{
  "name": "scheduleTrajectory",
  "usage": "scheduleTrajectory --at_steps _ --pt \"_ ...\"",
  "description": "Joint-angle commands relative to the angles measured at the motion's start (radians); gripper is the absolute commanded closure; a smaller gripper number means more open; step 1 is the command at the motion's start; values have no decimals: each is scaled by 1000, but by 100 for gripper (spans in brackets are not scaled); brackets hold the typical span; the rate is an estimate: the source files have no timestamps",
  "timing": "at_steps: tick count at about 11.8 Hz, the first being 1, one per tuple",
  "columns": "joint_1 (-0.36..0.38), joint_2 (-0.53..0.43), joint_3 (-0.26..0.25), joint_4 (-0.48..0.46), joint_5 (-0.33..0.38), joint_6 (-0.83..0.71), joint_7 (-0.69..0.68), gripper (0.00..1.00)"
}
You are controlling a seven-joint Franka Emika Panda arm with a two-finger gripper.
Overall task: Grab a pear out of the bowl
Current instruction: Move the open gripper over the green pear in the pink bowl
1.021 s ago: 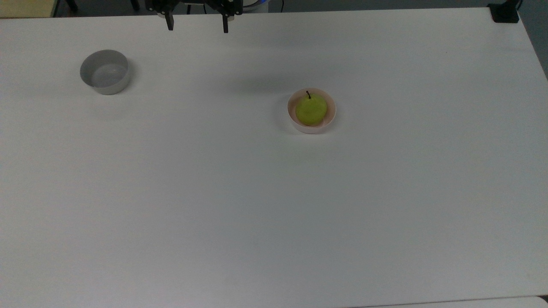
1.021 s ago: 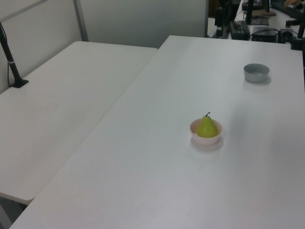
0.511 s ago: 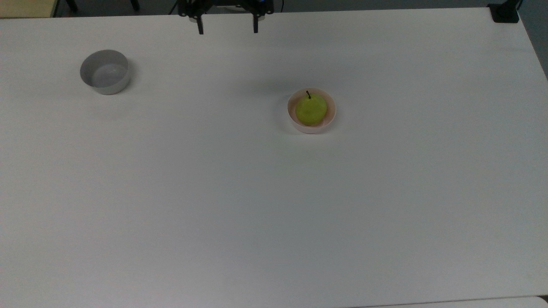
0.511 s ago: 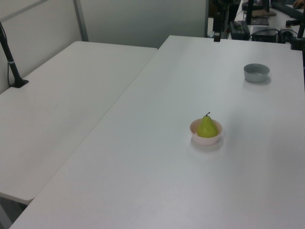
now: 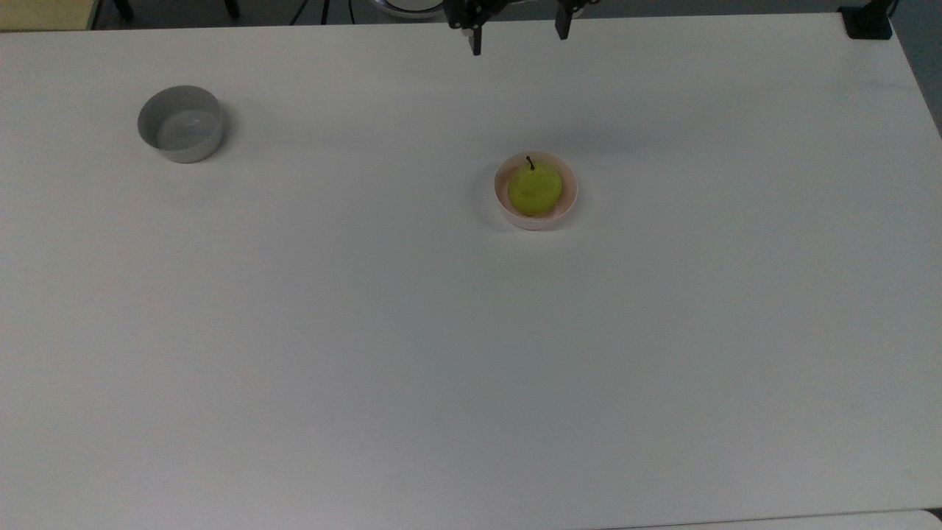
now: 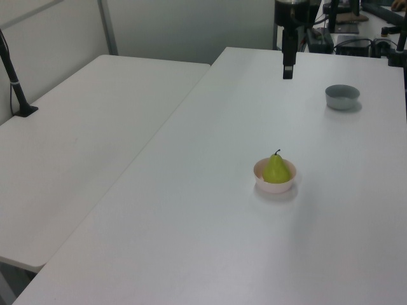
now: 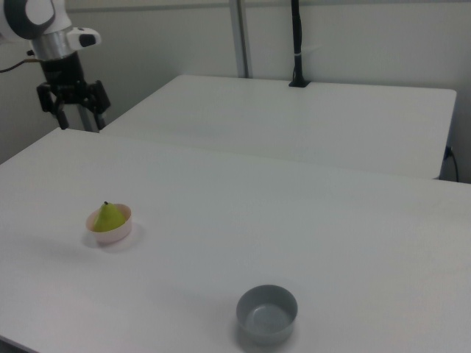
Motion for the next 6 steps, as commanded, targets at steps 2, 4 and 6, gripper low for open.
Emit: scheduleTrajectory --at_steps 2,4,6 --pt "-1 -10 97 -17 14 13 56 0" --pt "0 -10 100 -46 14 42 59 0" --pt "8 -8 103 -106 13 83 59 0"
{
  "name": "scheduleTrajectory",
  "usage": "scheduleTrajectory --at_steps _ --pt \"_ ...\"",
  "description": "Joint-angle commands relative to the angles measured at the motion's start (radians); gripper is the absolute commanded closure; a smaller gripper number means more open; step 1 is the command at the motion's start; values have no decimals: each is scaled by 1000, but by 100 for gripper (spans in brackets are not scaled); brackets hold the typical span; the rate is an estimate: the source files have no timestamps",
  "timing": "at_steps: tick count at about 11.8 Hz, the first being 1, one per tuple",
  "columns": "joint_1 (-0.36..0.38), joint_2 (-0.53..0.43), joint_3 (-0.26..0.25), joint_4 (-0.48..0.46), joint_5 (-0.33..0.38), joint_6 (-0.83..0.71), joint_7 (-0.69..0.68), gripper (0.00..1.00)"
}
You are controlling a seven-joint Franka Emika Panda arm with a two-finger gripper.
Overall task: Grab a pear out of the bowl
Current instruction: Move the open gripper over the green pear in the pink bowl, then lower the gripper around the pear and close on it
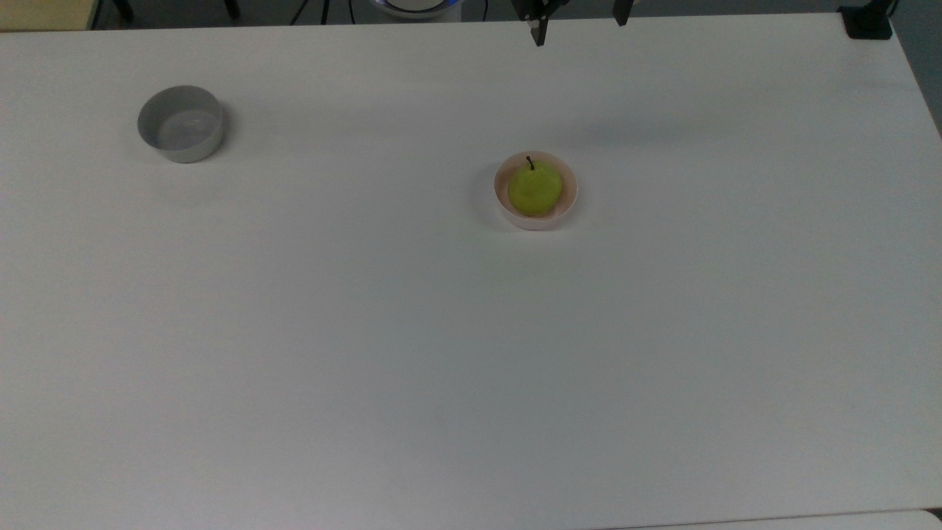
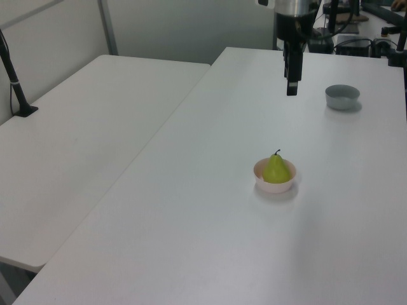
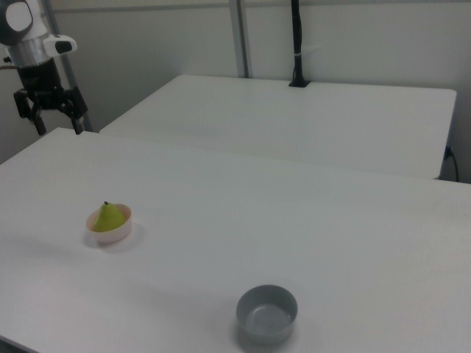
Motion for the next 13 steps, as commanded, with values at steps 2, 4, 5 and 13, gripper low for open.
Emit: scheduleTrajectory --at_steps 2,4,5,13 --pt "11 -7 2 -157 11 134 13 0" --pt "8 4 1 -224 2 206 13 0" --pt "6 13 0 -263 0 249 13 0" --pt "-21 96 -4 -376 -70 438 13 0"
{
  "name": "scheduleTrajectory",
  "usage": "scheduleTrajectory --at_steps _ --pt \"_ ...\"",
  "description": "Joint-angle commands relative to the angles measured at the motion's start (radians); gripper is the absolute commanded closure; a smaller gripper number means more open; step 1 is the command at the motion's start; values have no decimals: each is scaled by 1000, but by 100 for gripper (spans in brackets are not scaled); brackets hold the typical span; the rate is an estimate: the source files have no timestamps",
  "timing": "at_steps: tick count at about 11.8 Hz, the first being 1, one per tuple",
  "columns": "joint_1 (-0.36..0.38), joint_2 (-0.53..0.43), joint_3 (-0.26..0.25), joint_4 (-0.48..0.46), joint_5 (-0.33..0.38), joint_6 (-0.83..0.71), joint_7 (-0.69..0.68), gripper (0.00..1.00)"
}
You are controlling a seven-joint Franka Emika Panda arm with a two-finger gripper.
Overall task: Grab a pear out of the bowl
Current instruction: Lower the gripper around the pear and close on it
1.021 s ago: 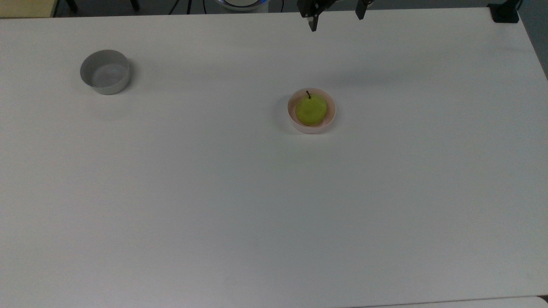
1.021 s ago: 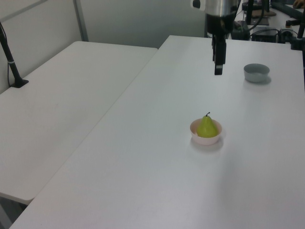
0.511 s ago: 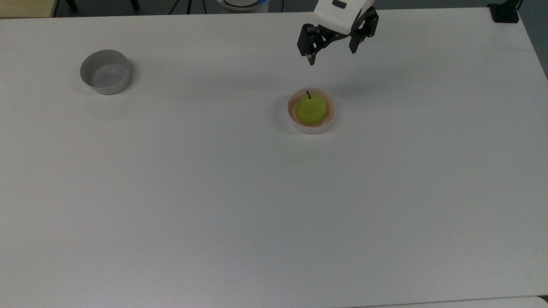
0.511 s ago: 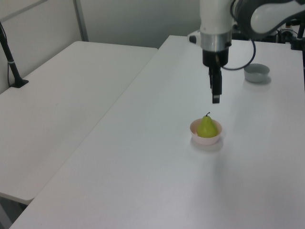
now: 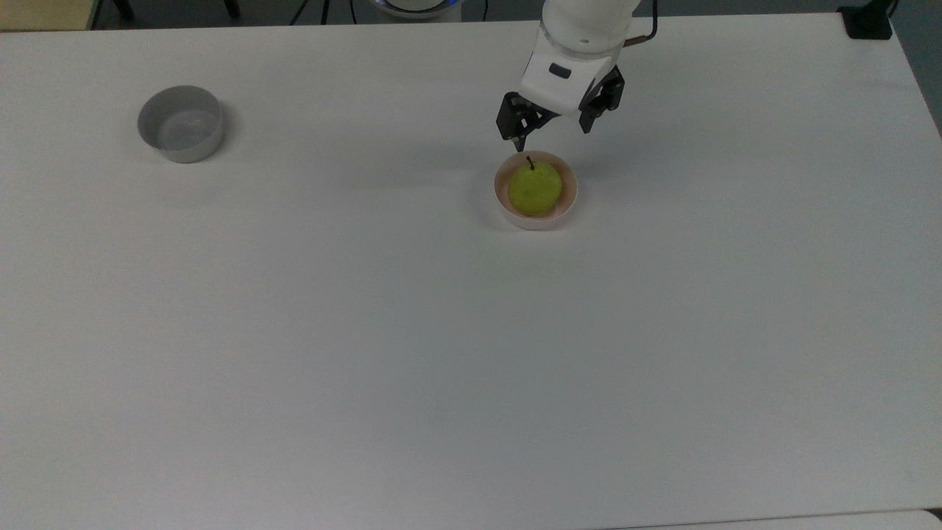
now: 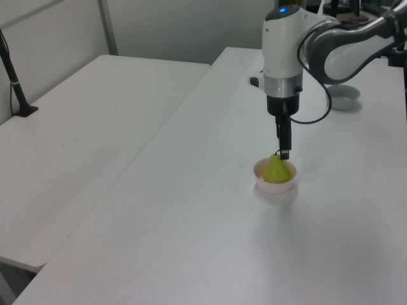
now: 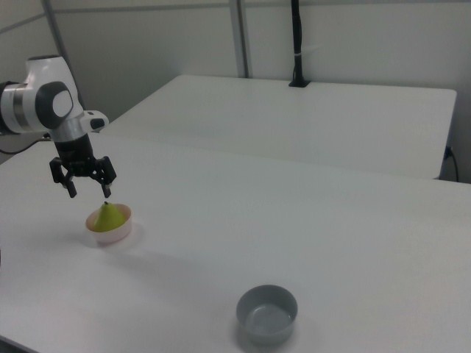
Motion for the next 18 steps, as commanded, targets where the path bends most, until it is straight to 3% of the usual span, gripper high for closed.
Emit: scheduleTrajectory --at_steps 1,4,7,18 --pt "-11 24 -6 -40 -41 84 12 0" --pt "-18 64 -9 -40 -58 107 23 0" --pt "-16 85 -7 -77 -118 153 69 0" --pt "-11 117 -9 -92 -137 193 88 0"
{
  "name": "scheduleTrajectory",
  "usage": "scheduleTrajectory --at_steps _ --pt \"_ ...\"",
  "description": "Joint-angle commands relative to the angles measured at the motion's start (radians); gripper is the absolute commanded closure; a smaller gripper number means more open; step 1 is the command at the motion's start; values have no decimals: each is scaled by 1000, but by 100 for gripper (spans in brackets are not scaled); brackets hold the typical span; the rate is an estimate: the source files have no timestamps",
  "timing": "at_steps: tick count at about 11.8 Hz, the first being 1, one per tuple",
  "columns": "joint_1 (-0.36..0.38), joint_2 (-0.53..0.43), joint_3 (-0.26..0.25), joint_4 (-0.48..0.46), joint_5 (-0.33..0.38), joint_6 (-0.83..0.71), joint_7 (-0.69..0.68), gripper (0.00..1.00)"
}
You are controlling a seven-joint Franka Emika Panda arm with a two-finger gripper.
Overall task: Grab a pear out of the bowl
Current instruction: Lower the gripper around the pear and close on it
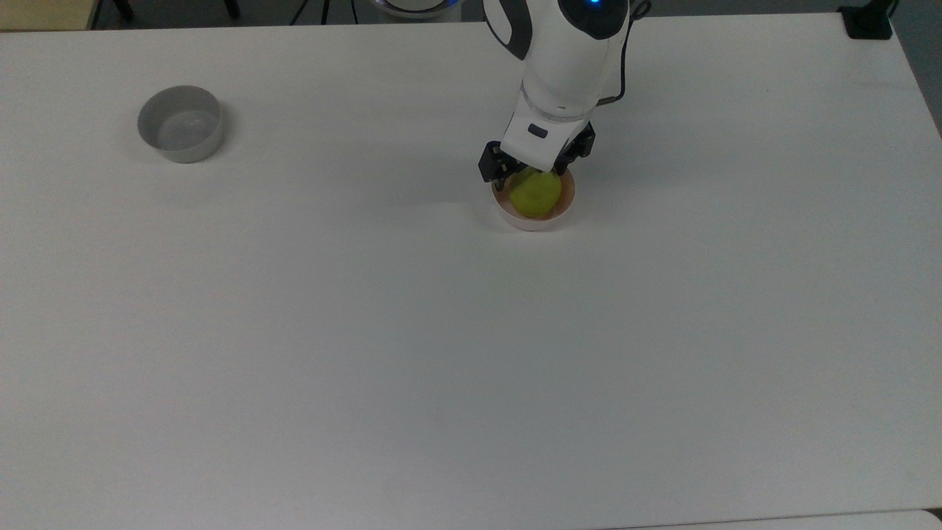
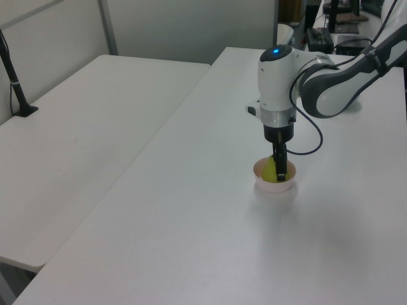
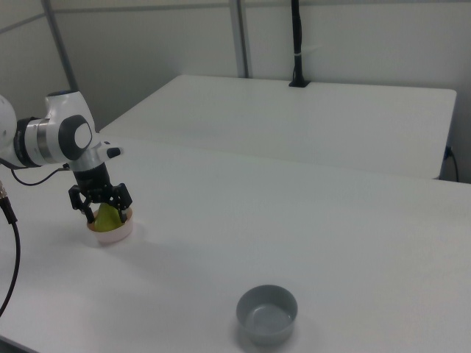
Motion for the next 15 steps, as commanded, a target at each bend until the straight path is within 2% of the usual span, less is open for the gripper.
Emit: scheduleTrajectory --at_steps 1,4,7,11,13,15 --pt "6 6 -3 -19 -35 39 42 0" --pt "8 18 -3 -19 -40 42 42 0" --pt "6 34 -3 -19 -52 65 42 5" --pt "6 34 -3 -19 -53 65 42 28" --pt "6 32 -3 -18 -53 62 42 28" --pt "6 25 -3 -13 -53 56 44 23"
